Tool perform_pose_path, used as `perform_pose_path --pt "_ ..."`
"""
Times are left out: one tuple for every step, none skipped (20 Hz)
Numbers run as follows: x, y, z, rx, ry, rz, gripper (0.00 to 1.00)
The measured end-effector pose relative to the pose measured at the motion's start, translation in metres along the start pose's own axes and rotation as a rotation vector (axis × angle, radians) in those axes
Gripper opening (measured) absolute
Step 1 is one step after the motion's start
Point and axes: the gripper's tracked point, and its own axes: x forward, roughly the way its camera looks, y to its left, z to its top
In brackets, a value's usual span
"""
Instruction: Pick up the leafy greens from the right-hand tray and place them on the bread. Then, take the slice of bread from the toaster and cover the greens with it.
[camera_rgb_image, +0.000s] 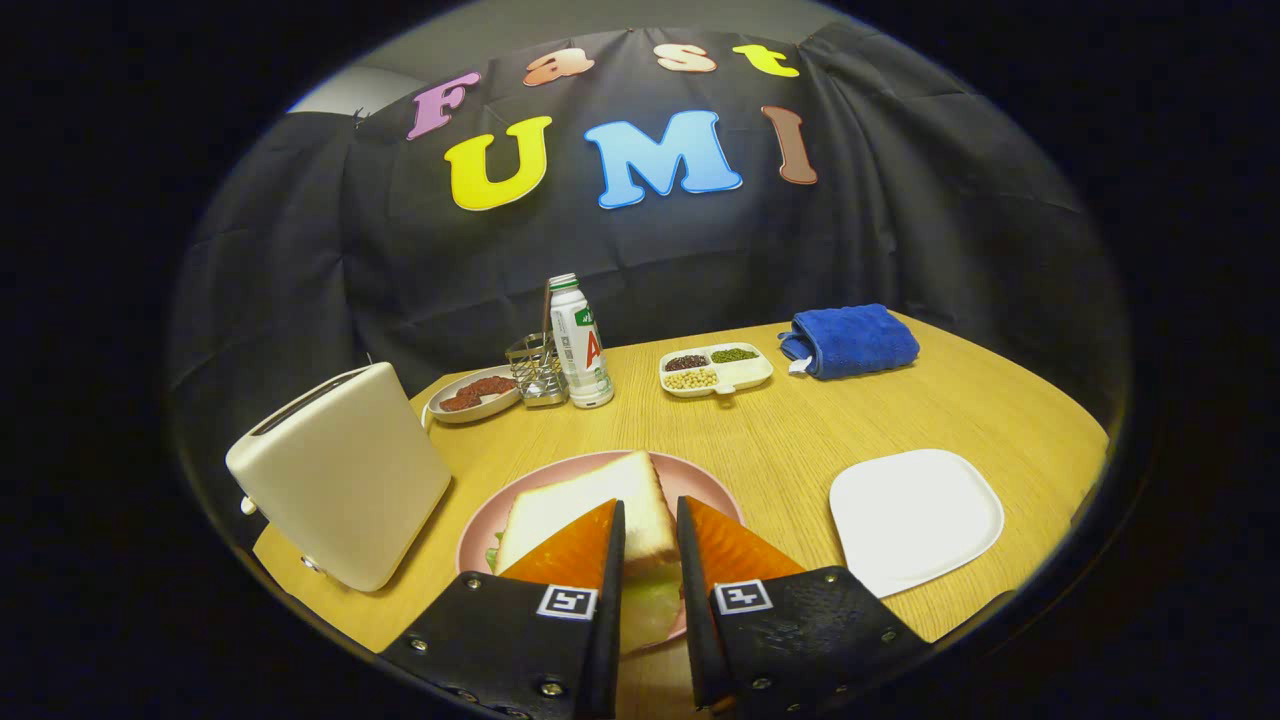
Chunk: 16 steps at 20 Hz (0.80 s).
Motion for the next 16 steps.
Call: perform_pose_path --pt "-0.001 0.000 0.000 -0.001 -0.001 -0.001 0.29" --pt "-0.001 0.001 0.000 -0.002 -0.001 0.000 0.29" --pt "-0.001 0.001 0.000 -0.003 0.000 0.002 0.29" --pt "-0.001 0.001 0.000 -0.003 0.000 0.002 0.29" --pt "-0.001 0.001 0.001 -0.006 -0.002 0.002 0.29" --pt "-0.002 0.000 0.002 -0.009 -0.005 0.001 0.29" --pt "-0.003 -0.001 0.005 -0.015 -0.011 -0.001 0.29" --pt "-0.003 -0.001 0.007 -0.020 -0.017 -0.001 0.29" --pt "-0.004 -0.001 0.009 -0.026 -0.024 0.000 0.29" --pt "-0.005 -0.001 0.014 -0.034 -0.033 0.002 0.29" --pt "-0.007 -0.001 0.018 -0.042 -0.040 0.005 0.29" --pt "-0.009 0.000 0.023 -0.053 -0.049 0.009 0.29" --pt "-0.012 0.001 0.029 -0.064 -0.061 0.013 0.29" --pt "-0.013 0.002 0.035 -0.074 -0.074 0.017 0.29" --pt "-0.017 0.003 0.042 -0.084 -0.089 0.022 0.29" --pt "-0.020 0.005 0.049 -0.092 -0.103 0.029 0.29"
